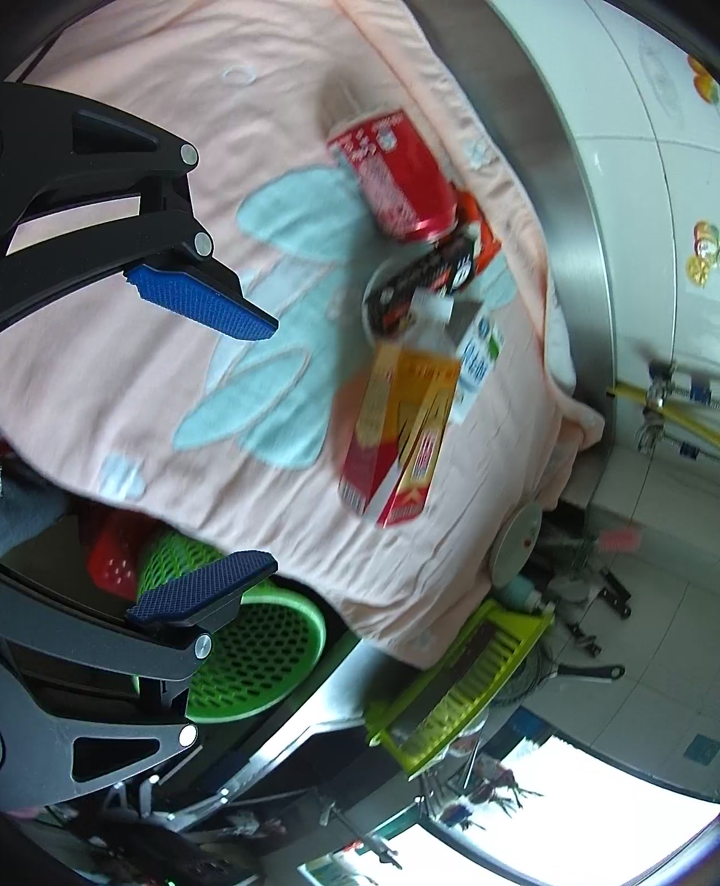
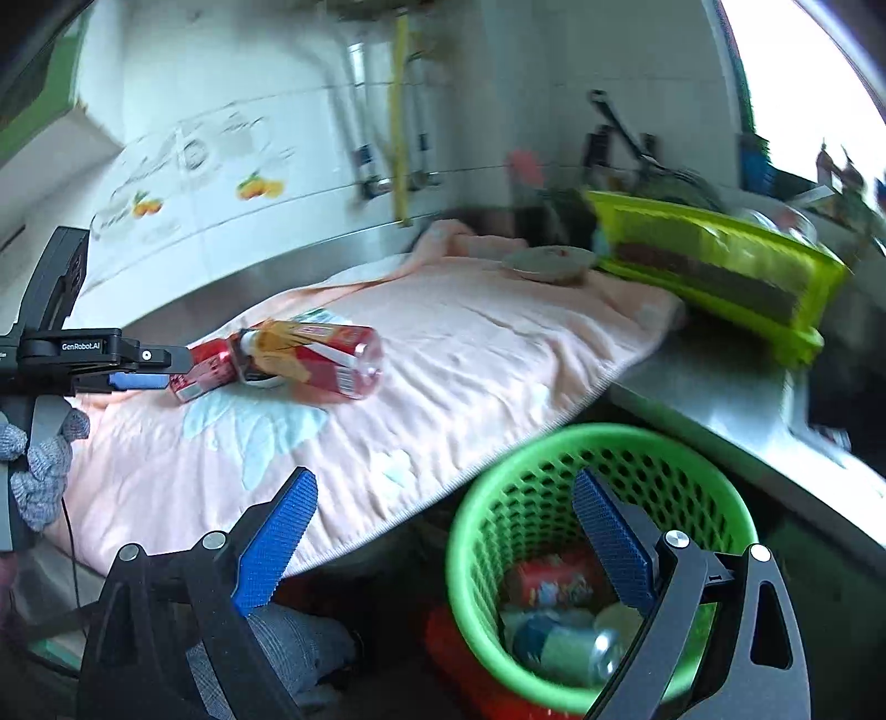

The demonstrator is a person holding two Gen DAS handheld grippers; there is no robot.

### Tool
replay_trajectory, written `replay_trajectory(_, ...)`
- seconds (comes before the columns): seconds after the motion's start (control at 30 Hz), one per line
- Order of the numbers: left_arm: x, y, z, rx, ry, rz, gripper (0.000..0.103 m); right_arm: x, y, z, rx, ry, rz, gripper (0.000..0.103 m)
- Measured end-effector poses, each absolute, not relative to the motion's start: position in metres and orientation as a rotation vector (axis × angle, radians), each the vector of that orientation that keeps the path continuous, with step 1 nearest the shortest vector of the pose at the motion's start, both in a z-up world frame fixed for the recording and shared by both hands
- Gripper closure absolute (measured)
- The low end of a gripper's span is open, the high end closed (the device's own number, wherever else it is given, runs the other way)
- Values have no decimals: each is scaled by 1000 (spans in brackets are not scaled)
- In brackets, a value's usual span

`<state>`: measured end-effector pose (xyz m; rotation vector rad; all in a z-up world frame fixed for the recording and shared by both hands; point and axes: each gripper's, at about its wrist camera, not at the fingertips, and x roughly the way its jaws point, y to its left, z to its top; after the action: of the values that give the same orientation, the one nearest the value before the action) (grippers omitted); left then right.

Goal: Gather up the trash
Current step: 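Grasp the red cola can with the left gripper while the right grasps the yellow-labelled bottle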

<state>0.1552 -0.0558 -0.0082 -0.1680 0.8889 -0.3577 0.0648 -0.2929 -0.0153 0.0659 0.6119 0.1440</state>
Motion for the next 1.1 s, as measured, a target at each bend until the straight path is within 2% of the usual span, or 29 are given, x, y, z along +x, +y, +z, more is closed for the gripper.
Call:
replay_trajectory(0.5,198,24,-13,-88,889,-232,25,210,-188,-3,-292,678,428,13)
replay_trajectory(0.77,214,60,-23,-72,903,-184,25,264,-142,-21,-556,736,497,13)
replay_trajectory(1.1,240,69,-36,-23,924,-183,25,292,-101,-58,-872,743,499,13)
